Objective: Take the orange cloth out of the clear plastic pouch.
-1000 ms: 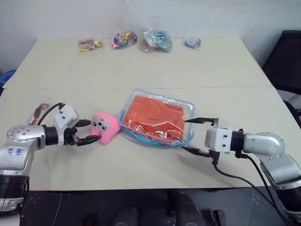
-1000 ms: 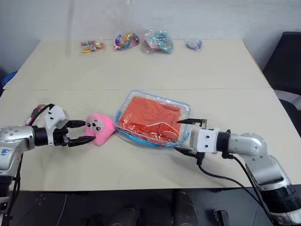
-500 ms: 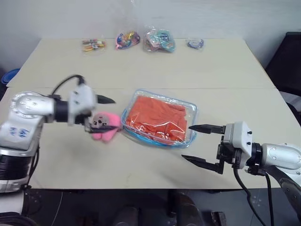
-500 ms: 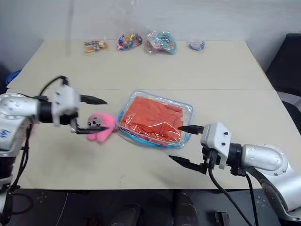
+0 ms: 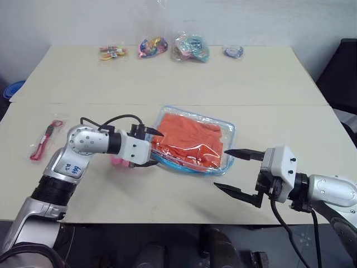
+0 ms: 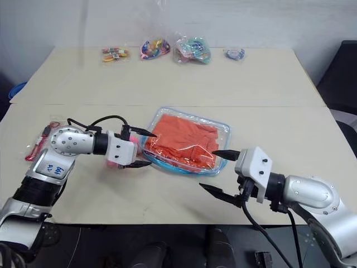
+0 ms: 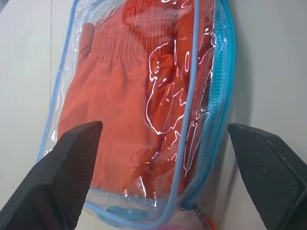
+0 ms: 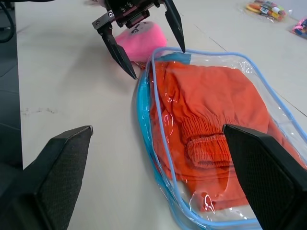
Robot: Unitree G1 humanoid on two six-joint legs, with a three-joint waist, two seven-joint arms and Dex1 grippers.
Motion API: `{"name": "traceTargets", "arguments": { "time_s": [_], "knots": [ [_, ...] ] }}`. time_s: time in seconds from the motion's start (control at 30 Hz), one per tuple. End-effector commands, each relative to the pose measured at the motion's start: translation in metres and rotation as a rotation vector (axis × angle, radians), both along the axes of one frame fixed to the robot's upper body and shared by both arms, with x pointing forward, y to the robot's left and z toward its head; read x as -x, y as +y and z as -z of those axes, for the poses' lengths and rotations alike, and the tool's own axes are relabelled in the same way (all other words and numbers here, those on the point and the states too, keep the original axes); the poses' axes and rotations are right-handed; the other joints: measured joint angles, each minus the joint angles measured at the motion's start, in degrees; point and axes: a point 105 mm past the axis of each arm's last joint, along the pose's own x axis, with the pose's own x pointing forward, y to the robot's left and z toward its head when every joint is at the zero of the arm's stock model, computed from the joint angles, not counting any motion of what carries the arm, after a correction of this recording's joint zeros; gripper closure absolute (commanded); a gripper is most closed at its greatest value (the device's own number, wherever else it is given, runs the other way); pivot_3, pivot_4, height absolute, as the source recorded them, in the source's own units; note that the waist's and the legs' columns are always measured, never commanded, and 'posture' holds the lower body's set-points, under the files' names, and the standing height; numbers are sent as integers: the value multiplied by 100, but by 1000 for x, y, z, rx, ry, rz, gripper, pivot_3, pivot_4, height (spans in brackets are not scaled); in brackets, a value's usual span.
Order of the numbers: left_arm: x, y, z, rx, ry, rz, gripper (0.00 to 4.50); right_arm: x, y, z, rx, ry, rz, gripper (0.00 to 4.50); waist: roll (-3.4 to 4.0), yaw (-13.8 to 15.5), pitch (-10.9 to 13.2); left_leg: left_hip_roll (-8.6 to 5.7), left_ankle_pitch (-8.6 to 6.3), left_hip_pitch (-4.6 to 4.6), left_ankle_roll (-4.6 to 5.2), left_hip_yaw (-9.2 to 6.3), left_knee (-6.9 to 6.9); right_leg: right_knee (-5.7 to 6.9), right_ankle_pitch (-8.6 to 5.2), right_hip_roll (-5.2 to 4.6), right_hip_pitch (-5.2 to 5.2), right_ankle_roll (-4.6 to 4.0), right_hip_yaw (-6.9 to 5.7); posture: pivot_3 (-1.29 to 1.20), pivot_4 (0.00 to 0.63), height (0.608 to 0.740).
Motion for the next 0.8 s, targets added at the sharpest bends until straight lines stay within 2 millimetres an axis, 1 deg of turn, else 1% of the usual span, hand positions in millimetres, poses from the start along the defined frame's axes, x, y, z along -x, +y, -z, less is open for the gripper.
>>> {"name": "traceTargets", "arguments": {
  "time_s": [0.03, 0.07, 0.17, 0.27, 0.37, 0.4, 0.43, 0.47, 0.5, 0.57, 0.7, 0.8],
  "knots": [
    [-3, -2, -10, 33, -45, -2, 41, 5, 5, -7, 1, -49, -15, 0, 0, -3, 0, 0, 0, 0, 0, 0, 0, 0, 0, 0, 0, 0, 0, 0, 150, 740],
    [-3, -2, -10, 36, -46, -4, 41, 5, 5, -7, 3, -49, -14, 0, 0, -3, 0, 0, 0, 0, 0, 0, 0, 0, 0, 0, 0, 0, 0, 0, 150, 740],
    [-5, 0, -8, 39, -41, -15, 662, 5, 5, -6, 5, -50, -13, 0, 0, 2, 0, 0, 0, 0, 0, 0, 1, 0, 0, -1, 0, 0, 0, 0, 150, 740],
    [-6, -1, -9, 73, -34, -25, 1592, 4, 4, -7, 7, -51, -13, 0, 0, 4, 0, -1, 0, 0, 0, 0, 1, 0, 0, -1, 0, 0, 0, 0, 150, 740],
    [-3, -3, -10, 93, -8, -19, 2563, 4, 4, -7, 9, -50, -14, 0, 0, 2, 0, -1, 0, 0, 0, 0, 2, 0, 0, -1, 0, 0, 0, 0, 150, 740],
    [-1, -3, -9, 95, 3, -15, 2959, 4, 4, -7, 10, -50, -14, 0, 0, 1, 0, -1, 0, 0, 0, 0, 1, 0, 0, -1, 0, 0, 0, 0, 150, 740],
    [0, -4, -9, 106, 21, -18, 3226, 4, 4, -7, 10, -51, -14, 0, 0, -2, 0, -1, 0, 0, 0, 0, 1, 0, 0, -1, 0, 0, 0, 0, 150, 740],
    [1, -4, -9, 114, 35, -20, 3646, 4, 4, -7, 10, -51, -14, 0, 0, -2, 0, 0, 0, 0, 0, 0, 1, 0, 0, -1, 0, 0, 0, 0, 150, 740],
    [2, -5, -11, 146, 63, -30, 3959, 4, 4, -7, 10, -52, -13, 0, 0, -1, 0, 0, 0, 0, 0, 0, 1, 0, 0, -1, 0, 0, 0, 0, 150, 740],
    [4, -11, -17, 258, 186, -78, 4485, 4, 3, -8, 10, -55, -11, 0, 0, 6, 0, 0, 0, 0, 0, -1, 2, 0, 0, -1, 0, 0, 0, 0, 150, 740],
    [14, -24, -23, 402, 412, -146, 4485, 3, 3, -8, 25, -77, -3, 0, 0, 0, 0, -1, 0, -1, 1, -3, 5, 1, 0, -1, 2, 1, 1, 0, 150, 740],
    [17, -34, -31, 492, 503, -204, 4485, 3, 4, -7, 41, -94, -3, 0, -1, 3, 0, 0, 0, -1, 1, -4, 5, 1, 0, -1, 2, 1, 2, 0, 150, 740]
  ]
}}
